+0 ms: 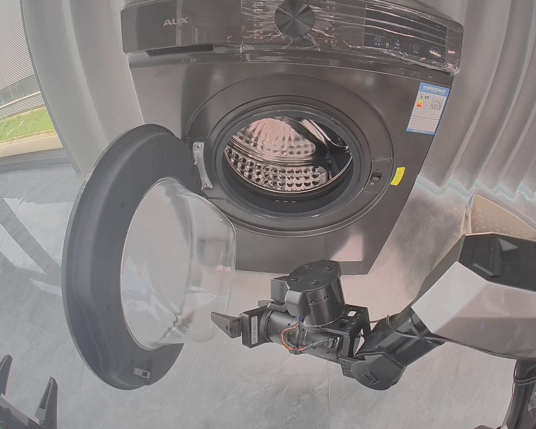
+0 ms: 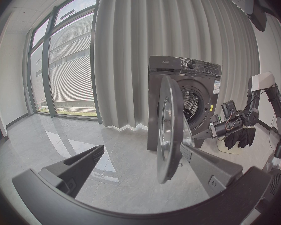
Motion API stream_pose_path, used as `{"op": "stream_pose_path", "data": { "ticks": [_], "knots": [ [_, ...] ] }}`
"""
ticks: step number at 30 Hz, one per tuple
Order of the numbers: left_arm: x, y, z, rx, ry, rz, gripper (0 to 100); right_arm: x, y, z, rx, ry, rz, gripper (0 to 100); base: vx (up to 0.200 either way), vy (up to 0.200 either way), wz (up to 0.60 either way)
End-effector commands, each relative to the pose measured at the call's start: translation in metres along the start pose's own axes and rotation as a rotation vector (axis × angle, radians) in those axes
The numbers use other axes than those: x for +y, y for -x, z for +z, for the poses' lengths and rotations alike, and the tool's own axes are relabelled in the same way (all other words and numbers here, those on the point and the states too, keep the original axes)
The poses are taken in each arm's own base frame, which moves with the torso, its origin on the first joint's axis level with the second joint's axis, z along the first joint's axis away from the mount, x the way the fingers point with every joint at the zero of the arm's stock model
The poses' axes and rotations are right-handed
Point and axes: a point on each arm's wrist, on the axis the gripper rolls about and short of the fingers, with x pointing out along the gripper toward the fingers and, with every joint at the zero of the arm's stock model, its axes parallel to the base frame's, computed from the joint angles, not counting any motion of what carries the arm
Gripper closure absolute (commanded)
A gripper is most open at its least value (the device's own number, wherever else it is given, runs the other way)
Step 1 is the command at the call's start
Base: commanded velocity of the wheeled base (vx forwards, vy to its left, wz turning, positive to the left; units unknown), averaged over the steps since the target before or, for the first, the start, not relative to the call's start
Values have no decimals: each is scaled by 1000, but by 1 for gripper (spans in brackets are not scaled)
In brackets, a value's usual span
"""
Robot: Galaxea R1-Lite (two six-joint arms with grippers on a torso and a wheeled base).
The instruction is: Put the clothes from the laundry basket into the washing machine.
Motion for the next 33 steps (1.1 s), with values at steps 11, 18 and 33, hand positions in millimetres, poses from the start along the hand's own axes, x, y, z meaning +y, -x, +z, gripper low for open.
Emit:
{"op": "stream_pose_path", "data": {
  "ticks": [11, 18, 33],
  "knots": [
    [0, 0, -5, 4, 0, 1, 0, 9, 15, 10, -42, 3, 27, 0, 0, 0, 0],
    [0, 0, -5, 4, 0, 1, 0, 8, 77, 42, -134, 65, 8, 0, 0, 0, 0],
    [0, 0, -5, 4, -2, 1, 0, -20, 182, 64, -290, 123, -96, 0, 0, -173, 0]
  ]
}}
